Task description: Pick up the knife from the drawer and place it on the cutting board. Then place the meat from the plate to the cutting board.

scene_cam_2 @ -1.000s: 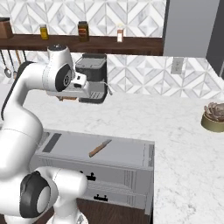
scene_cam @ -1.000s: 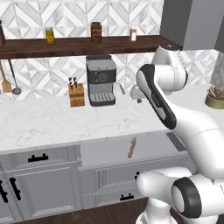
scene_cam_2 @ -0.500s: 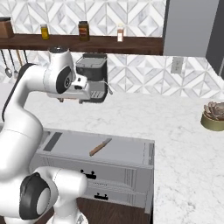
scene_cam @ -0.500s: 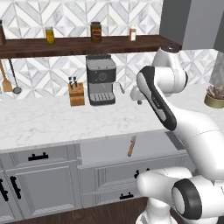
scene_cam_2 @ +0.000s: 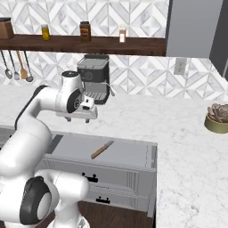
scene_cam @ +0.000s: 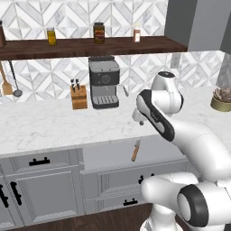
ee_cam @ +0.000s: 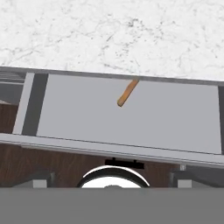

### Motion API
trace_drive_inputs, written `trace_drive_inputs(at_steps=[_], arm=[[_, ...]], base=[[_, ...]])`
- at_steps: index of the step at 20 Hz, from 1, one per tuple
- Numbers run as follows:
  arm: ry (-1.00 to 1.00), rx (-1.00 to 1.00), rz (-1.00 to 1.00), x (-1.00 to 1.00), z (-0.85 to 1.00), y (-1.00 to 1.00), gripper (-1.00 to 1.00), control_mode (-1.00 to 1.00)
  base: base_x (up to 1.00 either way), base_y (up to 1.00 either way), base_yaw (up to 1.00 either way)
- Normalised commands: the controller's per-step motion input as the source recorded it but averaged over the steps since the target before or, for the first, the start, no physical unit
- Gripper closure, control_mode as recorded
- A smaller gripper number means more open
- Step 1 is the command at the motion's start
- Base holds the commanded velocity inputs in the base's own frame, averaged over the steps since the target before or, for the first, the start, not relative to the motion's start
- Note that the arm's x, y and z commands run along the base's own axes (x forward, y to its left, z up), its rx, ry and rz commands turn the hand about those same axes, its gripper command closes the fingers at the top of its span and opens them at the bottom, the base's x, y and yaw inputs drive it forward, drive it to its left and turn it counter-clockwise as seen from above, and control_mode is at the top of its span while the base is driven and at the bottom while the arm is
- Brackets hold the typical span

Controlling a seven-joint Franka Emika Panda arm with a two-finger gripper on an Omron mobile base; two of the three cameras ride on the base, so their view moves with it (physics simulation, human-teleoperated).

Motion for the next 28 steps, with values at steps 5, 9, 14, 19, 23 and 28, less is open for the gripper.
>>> trace_drive_inputs(at_steps=[5,9,14,19,23,28], arm=[[0.04,0.0,0.0,0.03,-0.69,-0.01,-1.0,-1.0],[0.04,0.0,0.0,0.11,-0.89,0.0,-1.0,-1.0],[0.05,0.0,0.0,0.28,-0.7,0.0,-1.0,-1.0],[0.03,0.0,0.0,0.22,-0.57,-0.06,-1.0,-1.0],[0.06,0.0,0.0,0.19,-0.51,-0.02,-1.0,-1.0],[0.0,0.0,0.0,0.02,-0.34,0.0,-1.0,-1.0]], base=[[0.0,0.0,0.0],[0.0,0.0,0.0],[0.0,0.0,0.0],[0.0,0.0,0.0],[0.0,0.0,0.0],[0.0,0.0,0.0]])
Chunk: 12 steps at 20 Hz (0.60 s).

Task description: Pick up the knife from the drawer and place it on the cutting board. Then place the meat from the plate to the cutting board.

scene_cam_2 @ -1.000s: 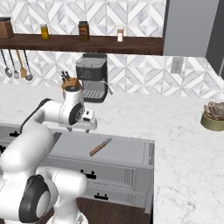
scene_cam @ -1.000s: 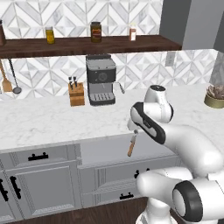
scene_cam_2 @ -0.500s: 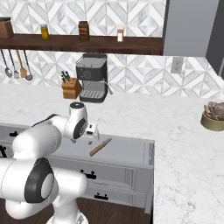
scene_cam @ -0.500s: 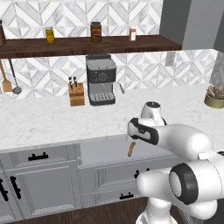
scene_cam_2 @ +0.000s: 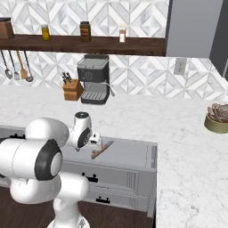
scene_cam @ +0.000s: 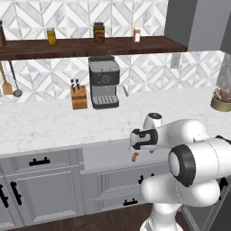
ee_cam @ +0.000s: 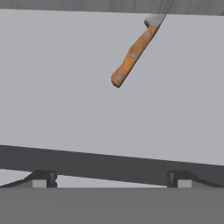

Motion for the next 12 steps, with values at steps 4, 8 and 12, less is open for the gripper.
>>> trace_drive_inputs(at_steps=[4,8,12], arm=[[0.0,0.0,0.0,0.02,-0.02,0.0,-1.0,-1.0],[0.0,0.0,0.0,0.05,-0.17,0.0,-1.0,-1.0],[0.0,0.0,0.0,0.03,-0.2,0.0,-1.0,-1.0]], base=[[0.0,0.0,0.0],[0.0,0.0,0.0],[0.0,0.0,0.0]])
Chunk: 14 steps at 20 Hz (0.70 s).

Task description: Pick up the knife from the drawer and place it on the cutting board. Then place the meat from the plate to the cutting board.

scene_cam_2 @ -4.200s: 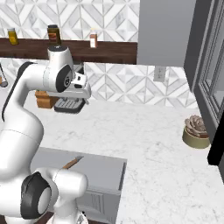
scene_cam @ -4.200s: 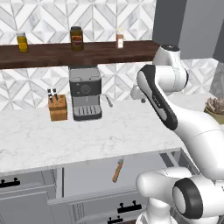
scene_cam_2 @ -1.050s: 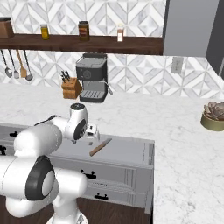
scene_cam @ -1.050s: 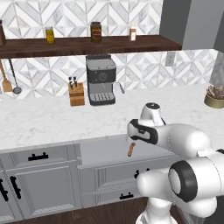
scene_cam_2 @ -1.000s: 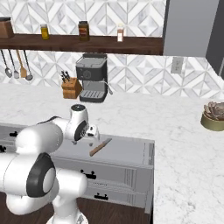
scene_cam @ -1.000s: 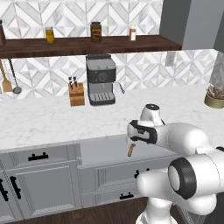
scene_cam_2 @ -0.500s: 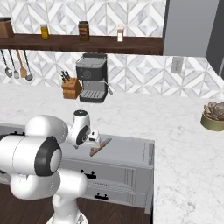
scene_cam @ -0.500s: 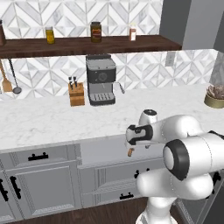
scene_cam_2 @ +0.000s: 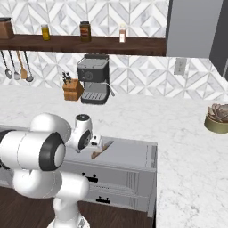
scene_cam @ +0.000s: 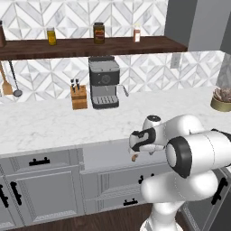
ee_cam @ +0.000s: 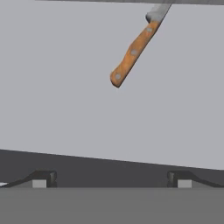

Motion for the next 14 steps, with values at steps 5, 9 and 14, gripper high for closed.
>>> trace_drive_inputs(at_steps=[5,9,14], arm=[[0.0,0.0,0.0,0.08,-0.16,0.0,-1.0,-1.0],[0.0,0.0,0.0,0.11,-0.11,0.0,-1.0,-1.0],[0.0,0.0,0.0,0.03,-0.16,0.0,-1.0,-1.0]], base=[[0.0,0.0,0.0],[0.0,0.0,0.0],[0.0,0.0,0.0]])
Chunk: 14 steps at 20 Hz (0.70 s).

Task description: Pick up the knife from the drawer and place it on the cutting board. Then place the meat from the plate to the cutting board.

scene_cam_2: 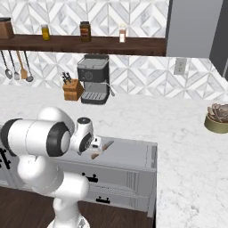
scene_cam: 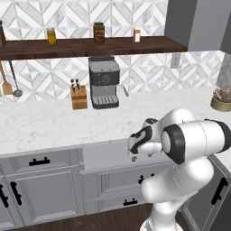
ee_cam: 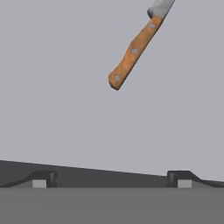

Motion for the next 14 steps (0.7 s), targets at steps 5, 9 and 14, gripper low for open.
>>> trace_drive_inputs(at_steps=[5,9,14], arm=[[0.02,0.0,0.0,0.0,-0.26,0.0,-1.0,-1.0],[0.03,0.0,0.0,-0.26,-0.22,0.0,-1.0,-1.0],[0.06,0.0,0.0,-0.73,-0.01,0.0,-1.0,-1.0]], base=[[0.0,0.0,0.0],[0.0,0.0,0.0],[0.0,0.0,0.0]])
